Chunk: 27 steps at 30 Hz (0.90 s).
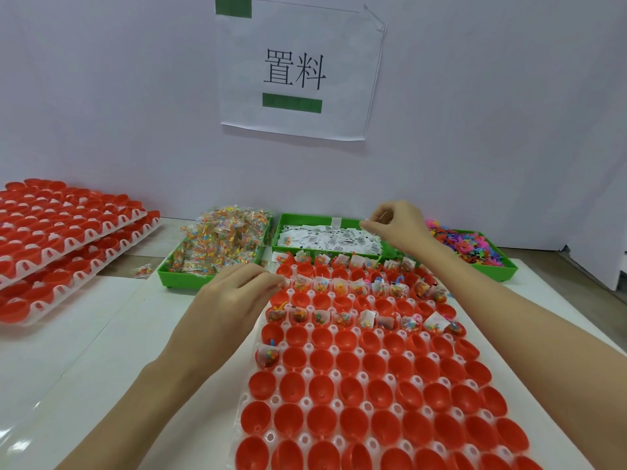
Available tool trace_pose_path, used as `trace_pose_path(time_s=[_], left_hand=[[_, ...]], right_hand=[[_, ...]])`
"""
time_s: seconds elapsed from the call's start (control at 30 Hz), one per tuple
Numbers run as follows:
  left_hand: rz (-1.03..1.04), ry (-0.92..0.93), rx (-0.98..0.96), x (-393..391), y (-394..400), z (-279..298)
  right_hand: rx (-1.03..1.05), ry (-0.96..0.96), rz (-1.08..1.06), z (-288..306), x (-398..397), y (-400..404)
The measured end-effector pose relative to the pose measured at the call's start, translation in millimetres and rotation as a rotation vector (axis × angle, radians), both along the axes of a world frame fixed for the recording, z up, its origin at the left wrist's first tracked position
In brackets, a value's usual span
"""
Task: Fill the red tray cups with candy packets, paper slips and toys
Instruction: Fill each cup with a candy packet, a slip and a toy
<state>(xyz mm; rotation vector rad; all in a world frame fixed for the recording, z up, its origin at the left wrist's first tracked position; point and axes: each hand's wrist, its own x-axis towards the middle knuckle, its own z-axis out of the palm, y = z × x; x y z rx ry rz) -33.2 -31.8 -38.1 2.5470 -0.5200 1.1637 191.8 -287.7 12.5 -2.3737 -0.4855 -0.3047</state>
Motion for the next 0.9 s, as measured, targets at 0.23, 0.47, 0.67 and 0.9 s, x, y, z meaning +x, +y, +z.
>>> trace_pose_path(time_s=[0.23, 0.47, 0.67, 0.9], left_hand=[[-0.217, 0.398, -0.871, -13, -26, 14], [-0.448, 0.646, -1.032, -27, -40, 32], [-0.481, 0.719, -0.911, -36, -50, 36], [-0.432, 0.713, -0.907, -38, -58, 31]], right_hand=[[0.415, 0.23, 0.181, 13, -101, -16], [0.64, 0.458, 0.254, 9, -199, -26], [0.613, 0.354, 0.242, -6, -229, -17], [0.631, 0.422, 0.343, -14, -234, -19]])
